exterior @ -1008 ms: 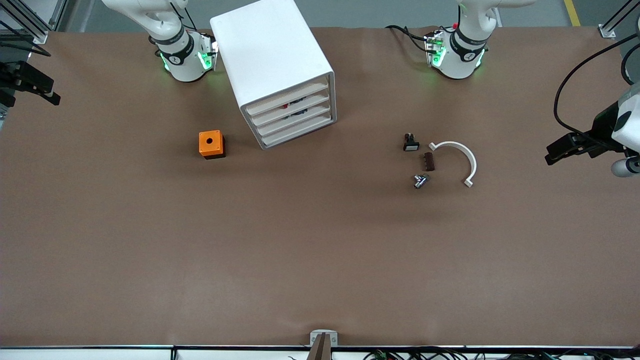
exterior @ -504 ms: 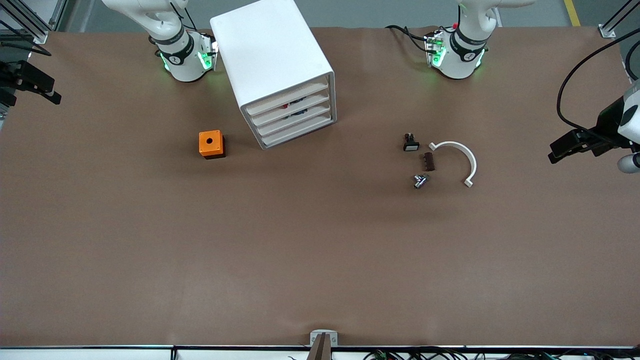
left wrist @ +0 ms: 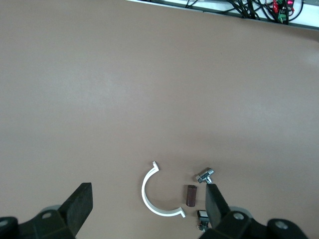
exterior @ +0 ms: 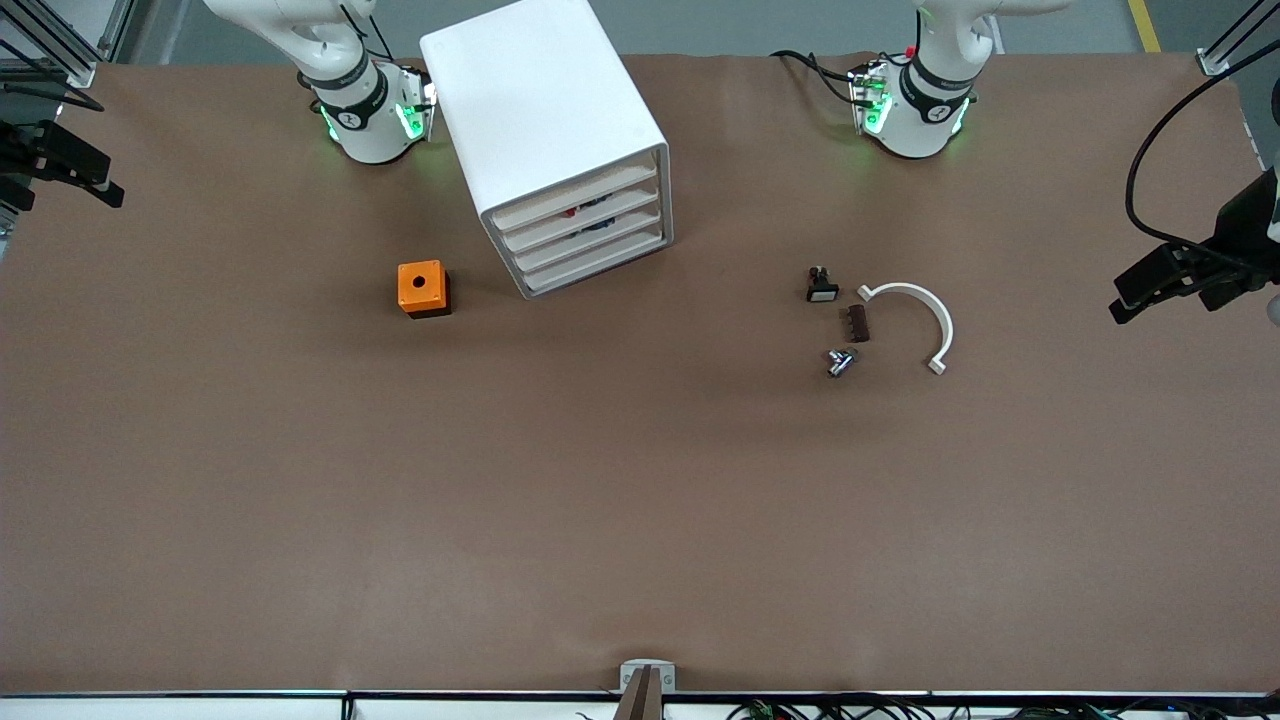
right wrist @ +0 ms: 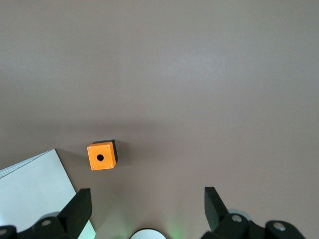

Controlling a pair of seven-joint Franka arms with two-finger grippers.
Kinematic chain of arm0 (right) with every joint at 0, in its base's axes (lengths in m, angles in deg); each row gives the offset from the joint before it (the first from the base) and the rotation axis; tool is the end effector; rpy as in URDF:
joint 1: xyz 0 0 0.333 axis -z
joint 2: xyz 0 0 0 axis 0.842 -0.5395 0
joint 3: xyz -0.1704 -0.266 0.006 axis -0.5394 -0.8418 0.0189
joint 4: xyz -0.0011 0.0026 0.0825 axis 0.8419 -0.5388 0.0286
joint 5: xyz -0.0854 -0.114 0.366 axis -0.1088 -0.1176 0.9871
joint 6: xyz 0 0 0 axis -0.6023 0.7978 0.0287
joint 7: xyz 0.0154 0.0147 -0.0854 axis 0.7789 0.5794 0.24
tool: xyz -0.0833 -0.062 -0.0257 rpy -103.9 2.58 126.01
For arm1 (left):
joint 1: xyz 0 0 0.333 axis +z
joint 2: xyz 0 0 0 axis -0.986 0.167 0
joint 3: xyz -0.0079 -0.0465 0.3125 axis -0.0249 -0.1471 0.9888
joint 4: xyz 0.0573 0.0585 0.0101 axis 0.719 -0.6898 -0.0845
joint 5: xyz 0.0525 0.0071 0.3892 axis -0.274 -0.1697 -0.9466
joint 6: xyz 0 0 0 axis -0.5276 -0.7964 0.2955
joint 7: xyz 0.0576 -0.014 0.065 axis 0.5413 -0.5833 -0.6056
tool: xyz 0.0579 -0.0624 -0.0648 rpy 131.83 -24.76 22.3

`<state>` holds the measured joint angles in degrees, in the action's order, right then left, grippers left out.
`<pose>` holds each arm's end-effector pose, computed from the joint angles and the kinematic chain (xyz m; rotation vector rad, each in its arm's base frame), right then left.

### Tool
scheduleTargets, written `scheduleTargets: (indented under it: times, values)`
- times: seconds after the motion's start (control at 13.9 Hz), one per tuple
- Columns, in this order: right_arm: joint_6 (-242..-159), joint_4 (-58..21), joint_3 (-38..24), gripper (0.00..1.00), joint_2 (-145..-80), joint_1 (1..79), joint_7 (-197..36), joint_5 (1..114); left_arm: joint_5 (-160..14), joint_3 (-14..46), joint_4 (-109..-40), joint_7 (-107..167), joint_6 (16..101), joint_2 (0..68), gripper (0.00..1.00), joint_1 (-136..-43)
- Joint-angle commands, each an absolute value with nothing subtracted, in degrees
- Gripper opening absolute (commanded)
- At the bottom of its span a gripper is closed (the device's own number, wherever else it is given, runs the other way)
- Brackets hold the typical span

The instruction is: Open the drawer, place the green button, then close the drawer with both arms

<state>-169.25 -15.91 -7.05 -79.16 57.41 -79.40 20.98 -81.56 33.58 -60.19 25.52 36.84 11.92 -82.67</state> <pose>0.4871 -0.0505 0.6572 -3.1150 -0.0246 0.0498 0.5815 -0.0323 0.6377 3.1132 0.2102 0.1734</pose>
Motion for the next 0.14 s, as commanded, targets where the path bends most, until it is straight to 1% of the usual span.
scheduleTargets:
  times: [0.0,0.07]
  values:
    - [-169.3,-17.0,-6.7,1.0,-77.9,58.0,-79.2,21.7,-80.7,33.3,-59.4,25.5,34.7,11.9,1.0,-82.3]
    - [-169.3,-17.0,-6.7,1.0,-77.9,58.0,-79.2,21.7,-80.7,33.3,-59.5,25.5,34.7,11.9,1.0,-82.3]
